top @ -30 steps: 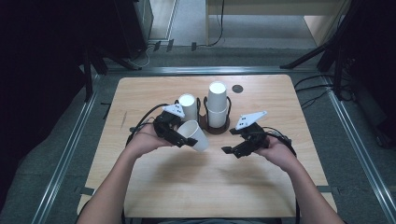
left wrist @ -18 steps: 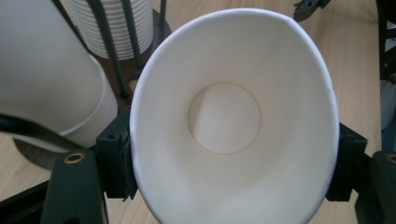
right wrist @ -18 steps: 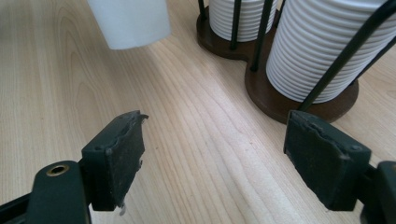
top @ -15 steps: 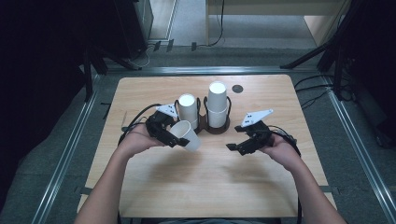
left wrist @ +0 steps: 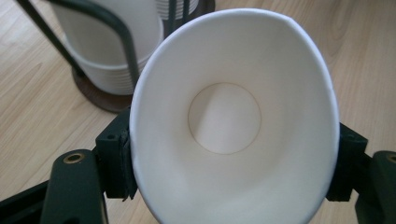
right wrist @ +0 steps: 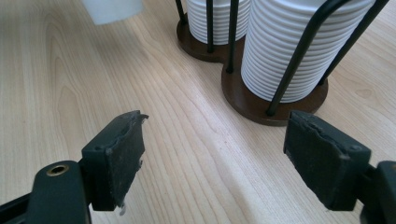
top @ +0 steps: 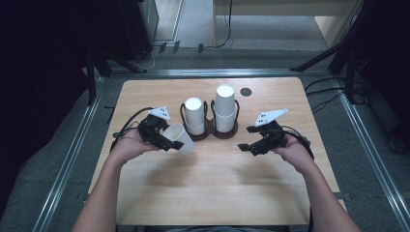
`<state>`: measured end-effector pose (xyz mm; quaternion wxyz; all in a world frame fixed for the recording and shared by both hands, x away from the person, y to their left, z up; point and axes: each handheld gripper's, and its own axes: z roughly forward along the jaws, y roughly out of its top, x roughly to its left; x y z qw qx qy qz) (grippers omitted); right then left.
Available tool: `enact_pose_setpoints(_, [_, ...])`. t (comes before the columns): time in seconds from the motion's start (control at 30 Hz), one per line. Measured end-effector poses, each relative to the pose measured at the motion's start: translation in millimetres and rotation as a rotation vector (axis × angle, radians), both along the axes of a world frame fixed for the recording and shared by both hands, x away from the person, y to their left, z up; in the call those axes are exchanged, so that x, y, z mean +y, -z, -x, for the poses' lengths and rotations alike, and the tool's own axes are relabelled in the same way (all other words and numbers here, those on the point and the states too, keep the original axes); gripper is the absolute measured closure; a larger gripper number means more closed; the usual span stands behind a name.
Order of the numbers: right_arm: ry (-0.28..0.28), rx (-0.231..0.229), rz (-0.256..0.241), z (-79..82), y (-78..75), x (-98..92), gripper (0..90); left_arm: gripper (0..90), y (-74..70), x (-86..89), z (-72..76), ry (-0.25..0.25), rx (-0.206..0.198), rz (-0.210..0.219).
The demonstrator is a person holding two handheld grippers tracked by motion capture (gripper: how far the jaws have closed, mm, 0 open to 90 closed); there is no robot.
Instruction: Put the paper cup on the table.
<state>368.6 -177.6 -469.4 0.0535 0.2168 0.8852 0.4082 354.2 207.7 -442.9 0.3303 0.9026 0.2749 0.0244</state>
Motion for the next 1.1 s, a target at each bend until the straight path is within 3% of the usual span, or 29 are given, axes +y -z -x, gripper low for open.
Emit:
enact_pose_setpoints(0.33, [-0.006, 0.004, 0.011, -1.1, 0.8, -0.5, 20.8, 24.3, -0.4, 22.2, -2.7, -0.058, -0.008, -0.042])
enact_pose_setpoints(0.63, [-0.011, 0.003, 0.012, -1.8, 1.7, 2.5, 20.8, 24.3, 1.4, 44.6, -7.7, -0.120, -0.001, -0.045])
enact_pose_setpoints(1.0, [-0.024, 0.005, 0.038, -1.8, 6.0, 7.0, 20.8, 24.1, 8.1, 57.7, -18.1, -0.181, 0.006, -0.105])
enact_pose_setpoints(1.1, [-0.025, 0.004, 0.043, -0.9, 6.5, 7.8, 20.8, 24.1, 8.5, 61.2, -23.0, -0.220, -0.003, -0.138])
